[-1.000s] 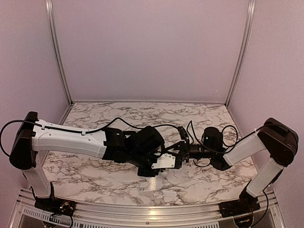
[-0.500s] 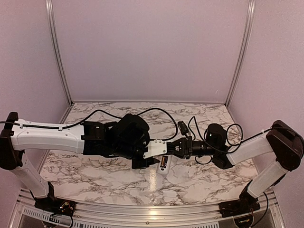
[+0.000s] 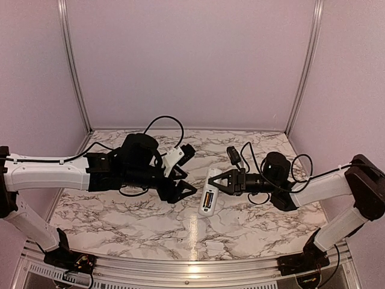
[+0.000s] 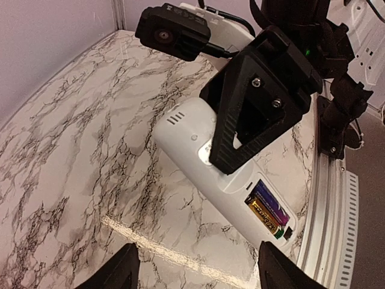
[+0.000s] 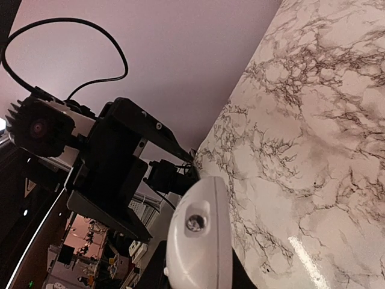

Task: Load the batteries into the remote control
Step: Press the battery in the battery compartment, then pass from the right arm to the left

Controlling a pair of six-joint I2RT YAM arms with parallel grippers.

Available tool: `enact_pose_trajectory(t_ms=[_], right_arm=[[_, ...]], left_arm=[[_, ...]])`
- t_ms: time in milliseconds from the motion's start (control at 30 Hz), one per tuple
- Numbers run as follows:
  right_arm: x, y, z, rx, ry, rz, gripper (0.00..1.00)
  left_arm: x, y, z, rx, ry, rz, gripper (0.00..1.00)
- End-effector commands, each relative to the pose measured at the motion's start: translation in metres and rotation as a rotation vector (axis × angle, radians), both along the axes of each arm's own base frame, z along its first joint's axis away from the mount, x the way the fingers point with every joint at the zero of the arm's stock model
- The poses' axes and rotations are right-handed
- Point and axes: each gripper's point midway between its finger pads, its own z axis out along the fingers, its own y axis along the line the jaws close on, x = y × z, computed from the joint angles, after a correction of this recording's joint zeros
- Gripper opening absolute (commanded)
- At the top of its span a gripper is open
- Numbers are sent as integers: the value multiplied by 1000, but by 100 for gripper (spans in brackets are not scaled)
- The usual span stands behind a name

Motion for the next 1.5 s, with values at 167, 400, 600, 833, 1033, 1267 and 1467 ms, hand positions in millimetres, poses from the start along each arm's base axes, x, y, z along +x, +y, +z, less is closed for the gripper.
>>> enact_pose_trajectory(t_ms=[167,400,600,833,1033,1267,1467], right_arm=[[6,2,42,33,-163,-6,0],[7,2,51,48,-183,-11,0],[5,2,58,59,-198,-6,0],[4,1,61,65,-201,-4,0],[5,-1,57,59,-192,-9,0],[18,-25,40,28,-163,-82,0],[36,-58,22,-44,-150,-176,0]], left_arm=[[-12,-29,4,-243,347,-11,71],[-18,-42,1,-279,420,-61,61],[-17,-47,-10,-251,435,-64,45],[-13,-47,-17,-220,419,-47,30],[-12,-44,-10,-207,348,-72,47],[-14,-26,4,-173,204,-92,80],[-37,-11,-33,3,83,-164,77]])
